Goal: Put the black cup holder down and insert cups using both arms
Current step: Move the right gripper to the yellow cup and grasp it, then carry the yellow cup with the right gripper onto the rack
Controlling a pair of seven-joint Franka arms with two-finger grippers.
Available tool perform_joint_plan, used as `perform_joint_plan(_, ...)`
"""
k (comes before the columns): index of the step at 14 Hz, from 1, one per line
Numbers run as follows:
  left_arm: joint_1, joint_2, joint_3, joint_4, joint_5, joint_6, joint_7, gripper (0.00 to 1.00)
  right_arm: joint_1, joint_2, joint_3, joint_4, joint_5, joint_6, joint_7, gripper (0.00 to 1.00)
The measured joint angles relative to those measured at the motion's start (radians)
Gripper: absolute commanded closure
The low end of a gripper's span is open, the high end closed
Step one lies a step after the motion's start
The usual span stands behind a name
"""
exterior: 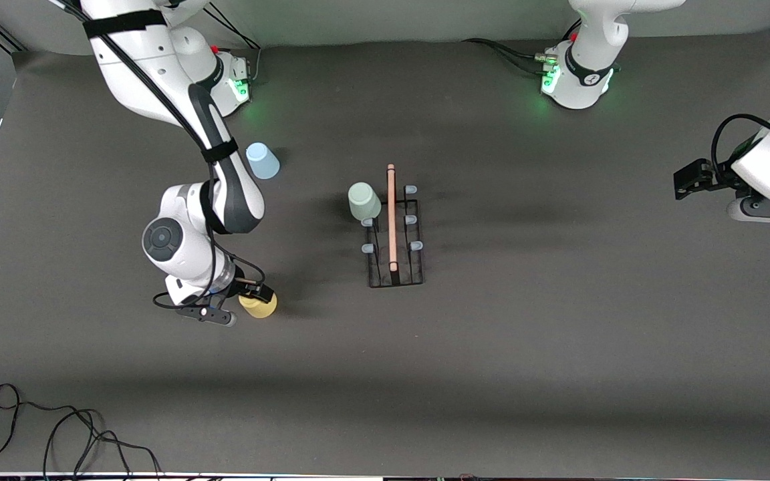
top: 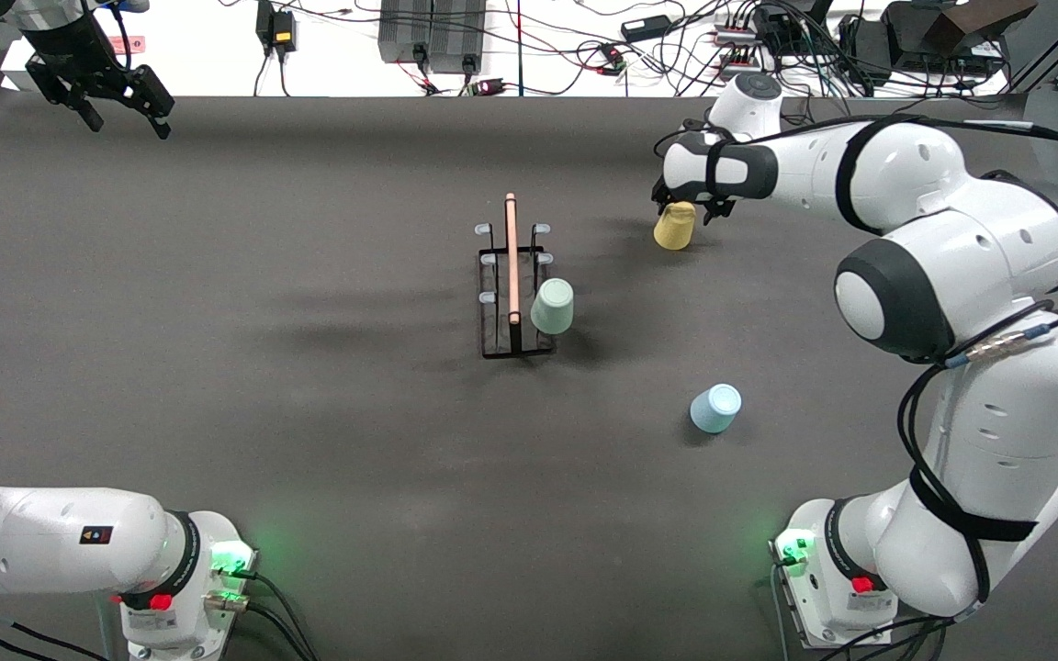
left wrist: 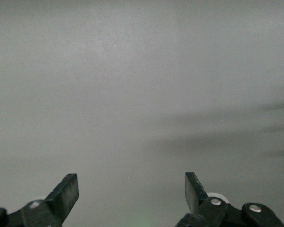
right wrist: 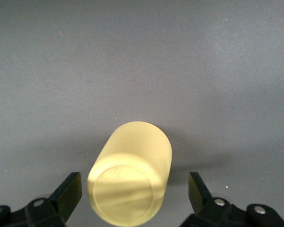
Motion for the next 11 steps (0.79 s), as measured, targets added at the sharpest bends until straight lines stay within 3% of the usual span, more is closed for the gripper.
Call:
perform_joint_plan(1,0.0,0.0,0.0,0.0,0.0,0.0,0.0,0.0,0.0,0.007,0.0,0.003,0.003,0.0,0.0,0.4)
perform_joint_plan(2,0.0,0.0,0.0,0.0,0.0,0.0,0.0,0.0,0.0,0.012,0.0,0.006,0.01,0.0,0.0,0.99)
perform_joint_plan(7,0.0,0.0,0.0,0.0,0.0,0.0,0.0,0.0,0.002,0.005,0.0,0.029,0.027,-0.018,-0.001,1.0)
perform_joint_plan(11,0.0,0.0,0.0,0.0,0.0,0.0,0.0,0.01,0.008,-0.088,0.0,0.076,0.028,-0.174,0.038,1.0)
